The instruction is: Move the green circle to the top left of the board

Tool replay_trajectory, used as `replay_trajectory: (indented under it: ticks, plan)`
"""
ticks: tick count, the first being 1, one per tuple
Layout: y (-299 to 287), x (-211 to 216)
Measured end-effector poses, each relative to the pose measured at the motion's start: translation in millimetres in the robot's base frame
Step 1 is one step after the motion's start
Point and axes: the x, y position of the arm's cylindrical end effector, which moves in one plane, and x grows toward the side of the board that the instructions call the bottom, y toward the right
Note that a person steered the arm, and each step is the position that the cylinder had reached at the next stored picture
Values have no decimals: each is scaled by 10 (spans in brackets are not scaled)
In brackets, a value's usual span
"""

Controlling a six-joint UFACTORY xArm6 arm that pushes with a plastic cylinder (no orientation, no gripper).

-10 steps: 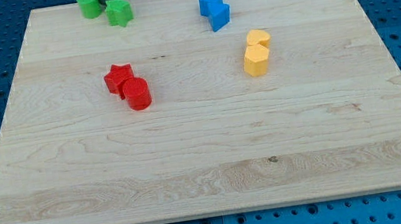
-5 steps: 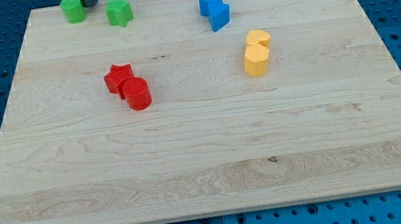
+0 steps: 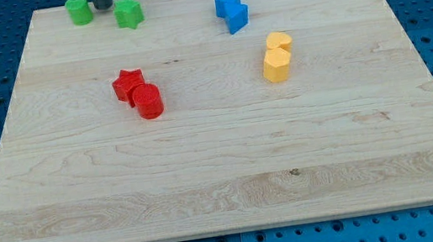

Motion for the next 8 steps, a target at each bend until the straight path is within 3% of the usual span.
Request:
replay_trajectory:
  ticks: [3,4,6,8]
  plan:
    - [-168,716]
    - [-544,597]
    - [-939,-137]
    - [-750,-133]
